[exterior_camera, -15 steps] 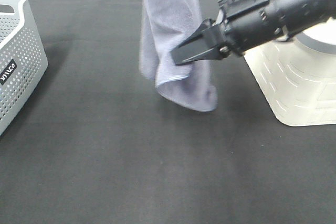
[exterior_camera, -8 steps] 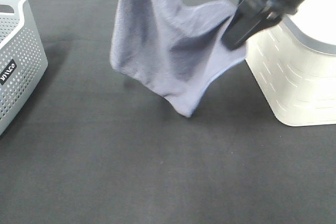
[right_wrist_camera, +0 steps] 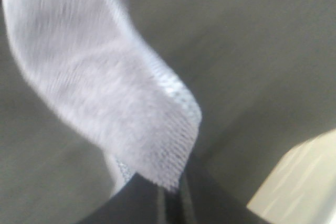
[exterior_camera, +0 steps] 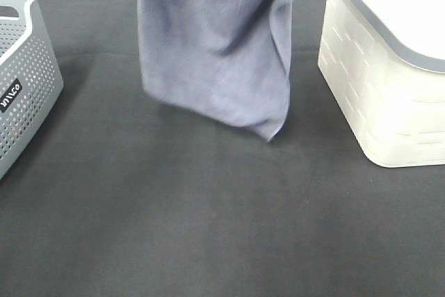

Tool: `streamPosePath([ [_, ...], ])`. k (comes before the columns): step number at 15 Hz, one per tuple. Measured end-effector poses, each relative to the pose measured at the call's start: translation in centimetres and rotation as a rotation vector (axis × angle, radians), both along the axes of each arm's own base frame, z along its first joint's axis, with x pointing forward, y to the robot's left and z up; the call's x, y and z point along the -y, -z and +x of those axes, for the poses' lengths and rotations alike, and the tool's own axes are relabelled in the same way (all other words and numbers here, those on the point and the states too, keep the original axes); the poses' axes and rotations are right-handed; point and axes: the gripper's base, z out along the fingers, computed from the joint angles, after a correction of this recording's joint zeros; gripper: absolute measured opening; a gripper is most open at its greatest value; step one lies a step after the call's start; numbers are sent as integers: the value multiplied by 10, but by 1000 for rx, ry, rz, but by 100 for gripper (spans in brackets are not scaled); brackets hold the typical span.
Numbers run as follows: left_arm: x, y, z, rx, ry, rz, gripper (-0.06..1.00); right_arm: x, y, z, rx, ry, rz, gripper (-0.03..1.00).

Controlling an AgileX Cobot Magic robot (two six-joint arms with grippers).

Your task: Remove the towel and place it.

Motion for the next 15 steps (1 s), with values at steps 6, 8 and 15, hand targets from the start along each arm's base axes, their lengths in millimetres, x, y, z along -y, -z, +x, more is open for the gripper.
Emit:
streamPosePath([
  [6,-17,29,49,159,-5,-99,0,-13,9,63,336,-24,-40,0],
  [8,-21,43,63,185,-12,-146,0,-17,22,79,370,-24,-53,0],
  [15,-30,79,99,298,-8,-192,0,-22,54,116,518,52,-43,0],
])
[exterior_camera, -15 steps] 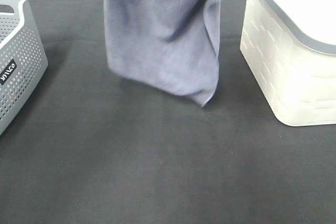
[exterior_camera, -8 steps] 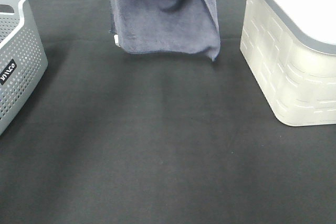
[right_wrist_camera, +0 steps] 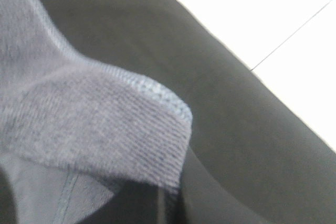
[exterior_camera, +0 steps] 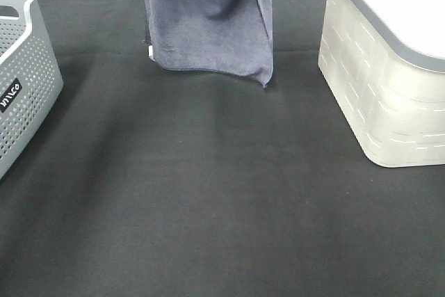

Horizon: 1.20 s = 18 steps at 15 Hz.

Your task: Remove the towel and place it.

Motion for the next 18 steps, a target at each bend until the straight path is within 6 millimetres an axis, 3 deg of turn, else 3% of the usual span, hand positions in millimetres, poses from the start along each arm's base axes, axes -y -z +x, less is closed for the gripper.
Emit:
streamPosePath([
  [4,-7,-15,16,87,-19,-27,0,-3,1,16,75,20,20,0],
  [7,-6,8,23,-24,-40,27,0,-6,10,23,50,18,23,0],
  [10,0,39,22,-269,-67,115,0,-9,36,16,-165,-32,-20,0],
  [11,6,53,13,-442,-84,183,0,-10,49,5,-337,-72,-53,0],
  [12,6,56,11,-488,-91,201,0,-10,55,-2,-438,-91,-69,0],
  [15,1,77,-17,-889,-159,342,0,-8,66,-20,-659,-149,-133,0],
  [18,-8,91,-39,-1179,-204,415,0,-9,80,-32,-829,-190,-153,0],
])
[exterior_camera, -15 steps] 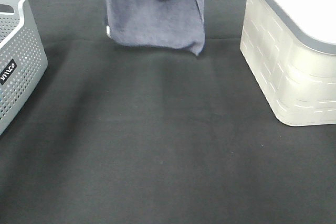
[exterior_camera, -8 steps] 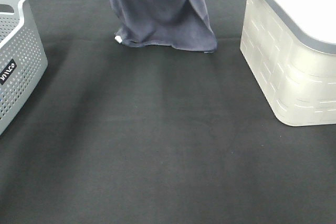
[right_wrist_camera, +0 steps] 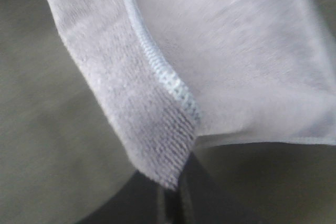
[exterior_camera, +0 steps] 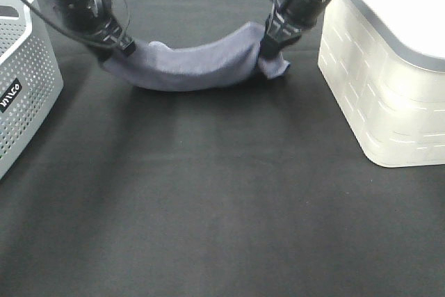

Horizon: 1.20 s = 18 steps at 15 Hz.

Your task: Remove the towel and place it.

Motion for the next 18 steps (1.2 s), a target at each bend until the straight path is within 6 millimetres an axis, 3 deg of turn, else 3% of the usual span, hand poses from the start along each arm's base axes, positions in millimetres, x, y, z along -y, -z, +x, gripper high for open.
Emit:
streamPosePath([
  [3,-4,5,-17,-199,-27,38,0,-1,19,-12,-199,-43,-21,0],
  [7,-1,7,-25,-262,-37,-6,0,-1,22,-20,-298,-52,-21,0],
  [12,-3,43,-57,-451,-51,-42,0,0,27,-22,-331,-8,-25,0],
  [18,-12,42,-76,-483,7,5,0,7,60,-43,-501,110,-69,0],
])
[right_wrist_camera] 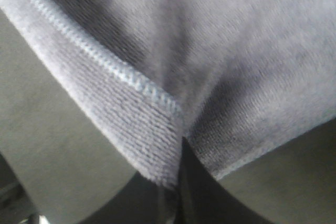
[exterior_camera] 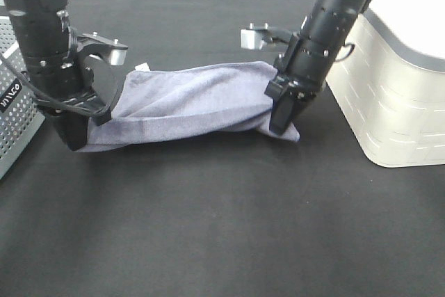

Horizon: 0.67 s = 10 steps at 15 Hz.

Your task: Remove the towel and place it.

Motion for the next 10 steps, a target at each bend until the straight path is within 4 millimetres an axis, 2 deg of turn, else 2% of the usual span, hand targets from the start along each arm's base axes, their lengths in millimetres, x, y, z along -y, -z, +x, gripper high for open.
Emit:
streamPosePath([
  [4,0,1,-1,-4,59,-2,0,6,-3,-26,-70,32,-2,0],
  [8,-4,13,-11,-59,83,11,0,9,20,-50,-197,61,-6,0],
  [10,-5,18,-15,-79,89,15,0,10,24,-54,-216,60,-8,0],
])
